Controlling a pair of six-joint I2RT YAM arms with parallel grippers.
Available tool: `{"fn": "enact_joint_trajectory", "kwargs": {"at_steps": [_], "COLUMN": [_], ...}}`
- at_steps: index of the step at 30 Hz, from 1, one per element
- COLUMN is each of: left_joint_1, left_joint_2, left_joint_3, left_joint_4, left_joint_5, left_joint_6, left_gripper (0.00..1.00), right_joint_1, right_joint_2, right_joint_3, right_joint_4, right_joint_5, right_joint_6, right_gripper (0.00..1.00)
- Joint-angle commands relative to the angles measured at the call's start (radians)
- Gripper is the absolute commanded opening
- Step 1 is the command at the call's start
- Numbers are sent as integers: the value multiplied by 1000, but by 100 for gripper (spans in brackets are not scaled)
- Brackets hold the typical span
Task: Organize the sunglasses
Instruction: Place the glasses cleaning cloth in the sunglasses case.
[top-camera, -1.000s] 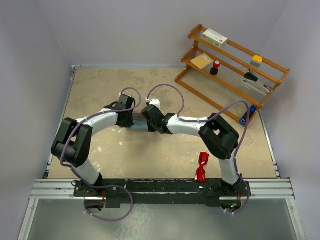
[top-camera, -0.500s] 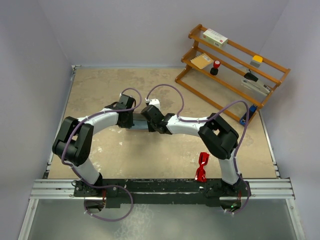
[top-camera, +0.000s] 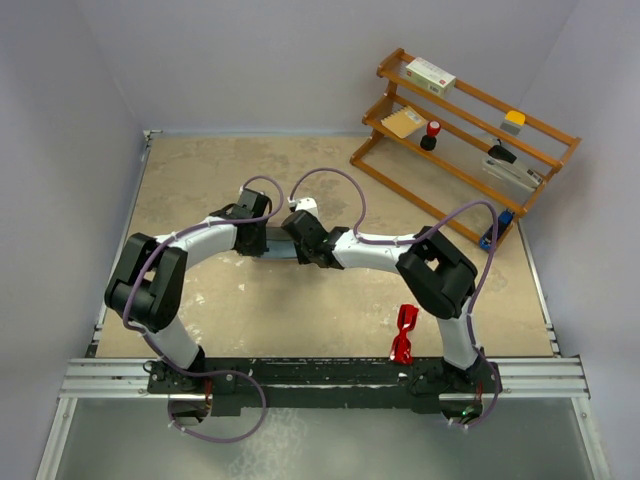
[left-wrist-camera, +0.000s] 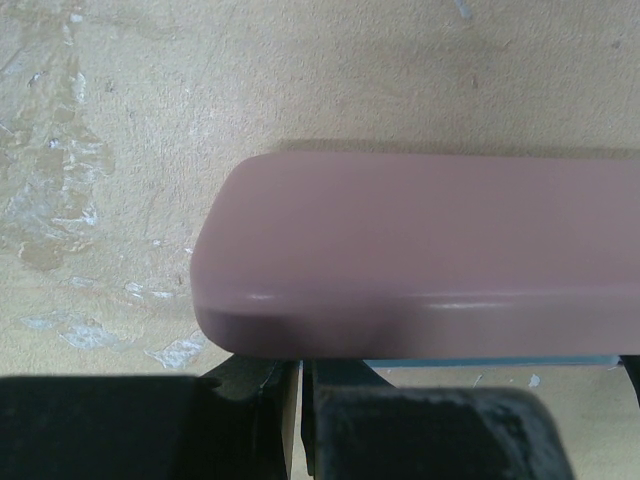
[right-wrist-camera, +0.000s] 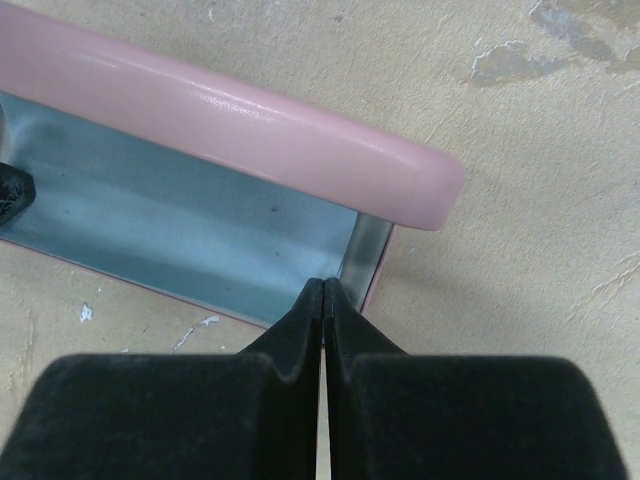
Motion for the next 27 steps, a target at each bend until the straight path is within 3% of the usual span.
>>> {"fn": "enact_joint_trajectory", "kwargs": {"at_steps": [1,3,9,13,20,22,24,27], "left_joint_1": [9,8,9,8,7,8,8,8], "left_joint_2": [-7,-8,-25,-53,-106,-120,-133,-138], "left_joint_3": [28,30,30,39,68,73,73,52], "left_joint_4": [17,15,10,1,-37,-40,-31,6], "left_joint_5": [-2,-5,-7,-19,-32,-30,-19,30], "left_joint_6": [4,5,6,7,8,6,0,-17], "left_gripper": [0,0,0,9,12,8,0,0], "right_joint_1": [-3,-3,-3,-3,-3,-3,-3,-3], "right_joint_2": [-2,-12,-51,-77,-114,-120,-119,-106], "right_joint_3": [24,22,3,-5,-3,-4,-5,2], "right_joint_4": [-6,-7,11,28,39,41,45,59], "right_joint_5": [64,68,70,74,68,59,39,-12], "right_joint_6": [-32,-34,-29,-23,-13,-9,1,12], "right_gripper": [0,3,24,27,25,17,0,0]}}
